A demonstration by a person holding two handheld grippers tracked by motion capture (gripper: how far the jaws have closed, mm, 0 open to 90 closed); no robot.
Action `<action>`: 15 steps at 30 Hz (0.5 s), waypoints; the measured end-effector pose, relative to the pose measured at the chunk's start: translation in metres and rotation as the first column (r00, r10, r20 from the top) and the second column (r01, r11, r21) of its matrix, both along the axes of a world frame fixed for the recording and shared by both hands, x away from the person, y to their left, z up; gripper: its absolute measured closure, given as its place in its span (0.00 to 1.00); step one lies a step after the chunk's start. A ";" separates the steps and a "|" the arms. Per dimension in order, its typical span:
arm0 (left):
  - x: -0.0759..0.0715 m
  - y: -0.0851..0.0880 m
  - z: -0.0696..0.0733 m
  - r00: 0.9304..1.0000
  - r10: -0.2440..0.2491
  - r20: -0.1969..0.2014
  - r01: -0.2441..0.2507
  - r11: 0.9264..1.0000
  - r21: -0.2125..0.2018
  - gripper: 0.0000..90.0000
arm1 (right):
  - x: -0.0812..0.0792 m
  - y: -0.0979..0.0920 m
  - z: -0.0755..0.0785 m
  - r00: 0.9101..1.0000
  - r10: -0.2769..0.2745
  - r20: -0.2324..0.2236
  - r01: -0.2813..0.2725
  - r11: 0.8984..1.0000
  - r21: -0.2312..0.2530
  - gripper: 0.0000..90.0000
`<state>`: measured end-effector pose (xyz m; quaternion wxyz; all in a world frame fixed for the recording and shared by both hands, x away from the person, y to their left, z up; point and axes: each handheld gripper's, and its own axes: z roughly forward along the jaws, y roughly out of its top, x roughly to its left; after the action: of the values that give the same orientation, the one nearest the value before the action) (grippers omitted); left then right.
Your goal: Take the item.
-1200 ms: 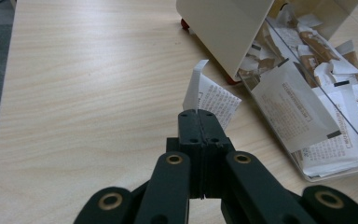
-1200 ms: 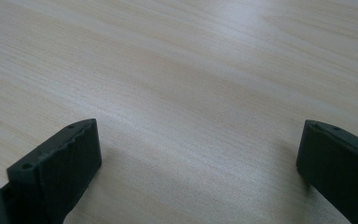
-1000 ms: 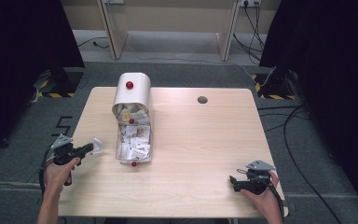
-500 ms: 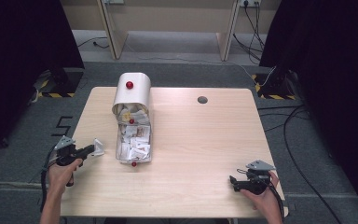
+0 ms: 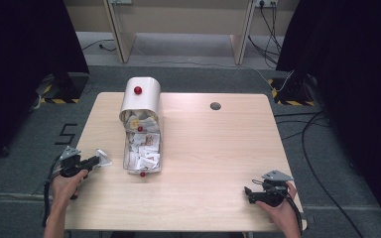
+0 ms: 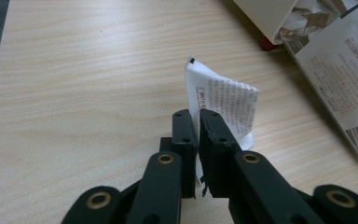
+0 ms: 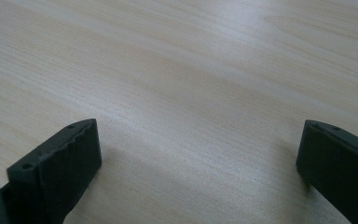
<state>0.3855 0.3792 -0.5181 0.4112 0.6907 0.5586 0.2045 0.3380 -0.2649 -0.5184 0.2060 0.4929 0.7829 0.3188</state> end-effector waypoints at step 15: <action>-0.004 0.001 0.008 1.000 0.012 0.018 -0.013 0.999 0.042 0.71 | 0.000 0.000 0.000 1.000 0.000 0.000 0.000 1.000 0.000 0.01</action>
<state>0.3816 0.3804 -0.5101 0.4001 0.6939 0.5549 0.2248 0.3380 -0.2649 -0.5183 0.2060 0.4929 0.7829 0.3188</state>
